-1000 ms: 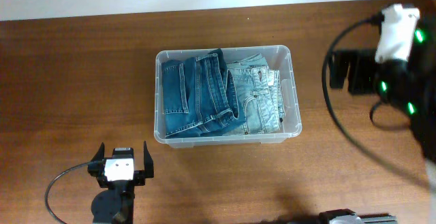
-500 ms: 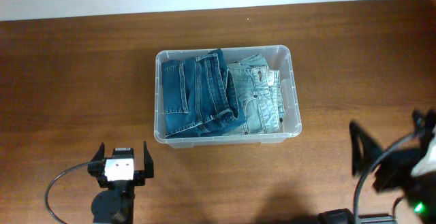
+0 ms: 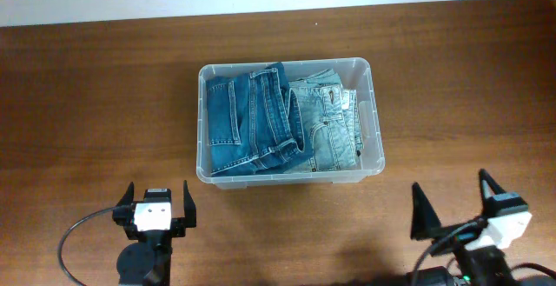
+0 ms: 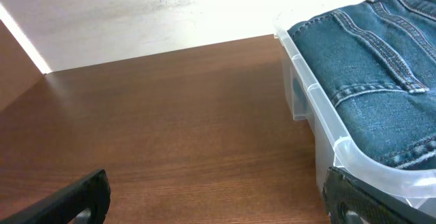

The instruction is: Pack container

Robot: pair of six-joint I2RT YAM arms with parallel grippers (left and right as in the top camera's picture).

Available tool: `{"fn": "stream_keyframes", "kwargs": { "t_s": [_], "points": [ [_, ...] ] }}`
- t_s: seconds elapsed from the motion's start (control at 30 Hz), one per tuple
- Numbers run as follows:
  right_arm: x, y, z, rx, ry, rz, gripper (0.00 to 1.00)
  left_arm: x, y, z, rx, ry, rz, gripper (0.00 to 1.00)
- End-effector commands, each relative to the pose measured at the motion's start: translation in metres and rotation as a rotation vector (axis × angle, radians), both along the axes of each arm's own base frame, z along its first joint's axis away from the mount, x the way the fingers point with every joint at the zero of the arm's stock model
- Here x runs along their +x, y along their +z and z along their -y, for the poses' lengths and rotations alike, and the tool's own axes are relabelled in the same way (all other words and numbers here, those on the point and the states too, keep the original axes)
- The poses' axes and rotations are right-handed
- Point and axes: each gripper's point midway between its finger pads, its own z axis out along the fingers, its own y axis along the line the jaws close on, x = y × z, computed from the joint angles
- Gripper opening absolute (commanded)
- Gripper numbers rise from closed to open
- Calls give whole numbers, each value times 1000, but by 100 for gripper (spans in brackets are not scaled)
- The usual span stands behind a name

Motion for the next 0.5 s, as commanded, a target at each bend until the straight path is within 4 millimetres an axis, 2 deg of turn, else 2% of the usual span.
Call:
{"fn": "stream_keyframes", "kwargs": {
  "t_s": [0.0, 0.27, 0.47],
  "points": [
    [11, -17, -6, 10, 25, 16, 98, 0, 0, 1, 10, -8, 5, 100],
    [44, -52, -13, 20, 48, 104, 98, 0, 0, 1, 10, -8, 5, 100],
    [57, -63, -16, 27, 53, 183, 98, 0, 0, 1, 10, -8, 5, 100]
  ]
}}
